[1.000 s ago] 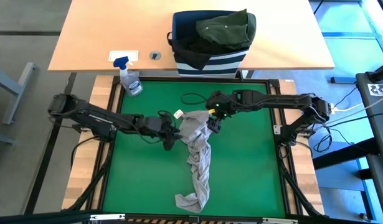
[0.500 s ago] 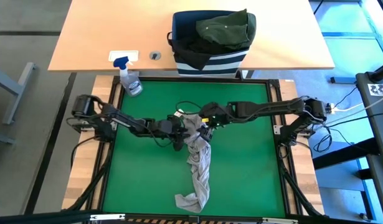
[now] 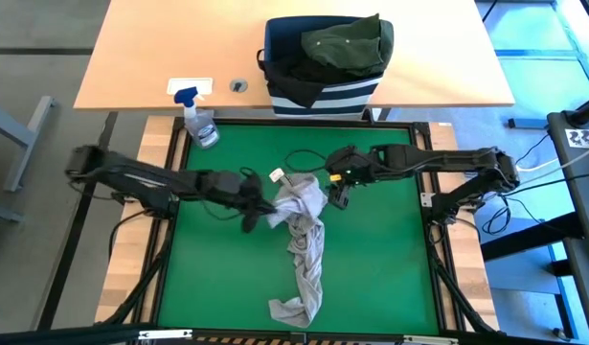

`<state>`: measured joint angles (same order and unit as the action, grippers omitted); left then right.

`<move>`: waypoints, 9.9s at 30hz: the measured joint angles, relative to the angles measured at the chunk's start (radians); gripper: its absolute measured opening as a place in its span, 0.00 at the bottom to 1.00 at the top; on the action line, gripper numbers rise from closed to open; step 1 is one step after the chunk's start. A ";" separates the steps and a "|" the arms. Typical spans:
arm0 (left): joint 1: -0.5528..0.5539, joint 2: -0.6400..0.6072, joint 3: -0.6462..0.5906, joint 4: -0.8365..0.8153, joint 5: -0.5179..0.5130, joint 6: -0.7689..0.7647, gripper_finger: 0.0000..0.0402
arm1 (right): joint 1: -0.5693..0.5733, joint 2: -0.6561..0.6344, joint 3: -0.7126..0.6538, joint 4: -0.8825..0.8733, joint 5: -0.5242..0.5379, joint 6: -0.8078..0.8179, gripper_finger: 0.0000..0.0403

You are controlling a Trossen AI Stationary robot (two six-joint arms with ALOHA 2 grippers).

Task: Fold Laundry from Bin
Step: Fold the gray shirt

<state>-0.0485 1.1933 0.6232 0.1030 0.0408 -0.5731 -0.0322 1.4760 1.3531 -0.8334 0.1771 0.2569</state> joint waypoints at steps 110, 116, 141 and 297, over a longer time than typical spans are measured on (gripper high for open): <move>0.065 -0.293 0.375 -0.536 0.093 0.250 0.03 | 0.032 0.057 -0.041 0.619 -0.134 -0.339 0.04; 0.067 -0.320 0.483 -0.533 0.008 0.386 0.03 | -0.005 -0.120 0.166 0.323 -0.097 -0.370 0.01; 0.068 -0.283 0.519 -0.375 0.003 0.471 0.03 | 0.000 0.156 0.162 0.461 -0.185 -0.263 0.56; 0.001 0.056 0.241 -0.307 -0.091 0.087 0.44 | 0.003 -0.025 0.138 0.172 0.014 -0.308 0.01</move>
<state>-0.0477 1.2494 0.8637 -0.2038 -0.0503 -0.4866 -0.0292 1.4509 1.4906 -0.6616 0.1907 -0.0510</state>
